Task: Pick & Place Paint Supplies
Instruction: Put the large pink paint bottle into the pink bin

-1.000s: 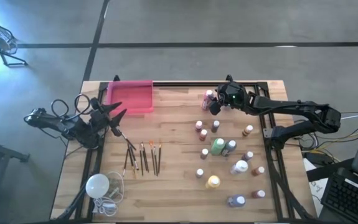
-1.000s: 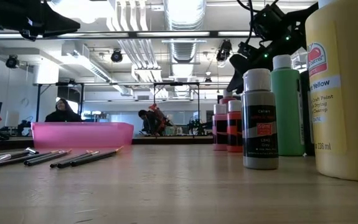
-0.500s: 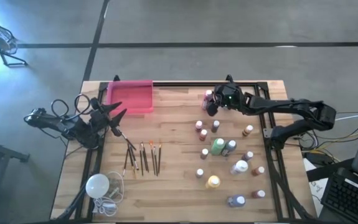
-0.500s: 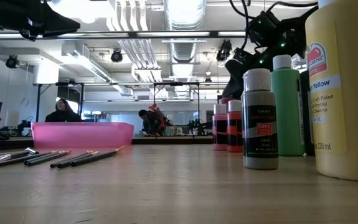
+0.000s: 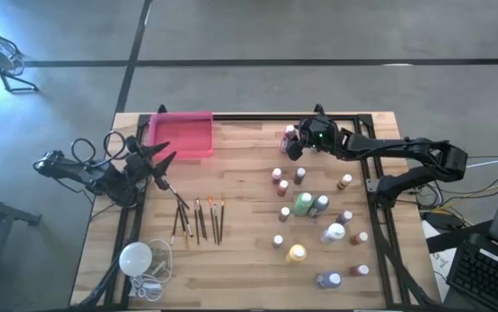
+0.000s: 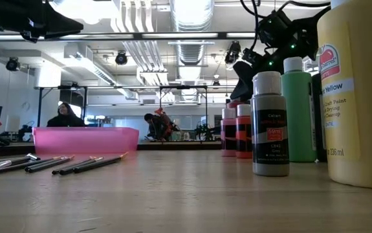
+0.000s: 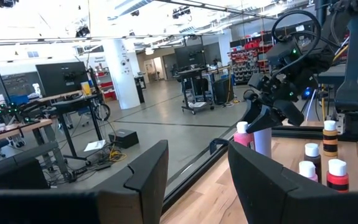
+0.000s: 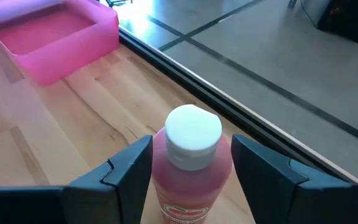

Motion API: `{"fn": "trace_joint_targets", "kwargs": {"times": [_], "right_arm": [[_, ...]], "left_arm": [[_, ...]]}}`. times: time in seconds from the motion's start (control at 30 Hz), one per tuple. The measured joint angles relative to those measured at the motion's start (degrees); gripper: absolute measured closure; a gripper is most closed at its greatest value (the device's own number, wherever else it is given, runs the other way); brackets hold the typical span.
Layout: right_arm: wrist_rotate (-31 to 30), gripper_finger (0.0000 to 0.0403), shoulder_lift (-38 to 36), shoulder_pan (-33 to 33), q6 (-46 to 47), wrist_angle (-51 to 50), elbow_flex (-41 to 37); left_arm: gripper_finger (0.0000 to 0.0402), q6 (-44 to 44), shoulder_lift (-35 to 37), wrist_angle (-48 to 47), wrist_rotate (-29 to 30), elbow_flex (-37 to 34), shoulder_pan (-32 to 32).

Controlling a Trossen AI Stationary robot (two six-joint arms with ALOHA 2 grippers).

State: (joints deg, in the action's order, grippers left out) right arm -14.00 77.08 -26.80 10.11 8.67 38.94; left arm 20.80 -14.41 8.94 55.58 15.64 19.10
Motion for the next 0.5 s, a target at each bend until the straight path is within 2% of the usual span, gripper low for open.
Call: {"fn": "trace_joint_targets", "kwargs": {"times": [0.5], "right_arm": [[0.0, 0.0211, 0.0, 0.0, 0.3, 1.2, 0.0]], "left_arm": [[0.0227, 0.0, 0.0, 0.0, 0.0, 0.0, 0.0]]}}
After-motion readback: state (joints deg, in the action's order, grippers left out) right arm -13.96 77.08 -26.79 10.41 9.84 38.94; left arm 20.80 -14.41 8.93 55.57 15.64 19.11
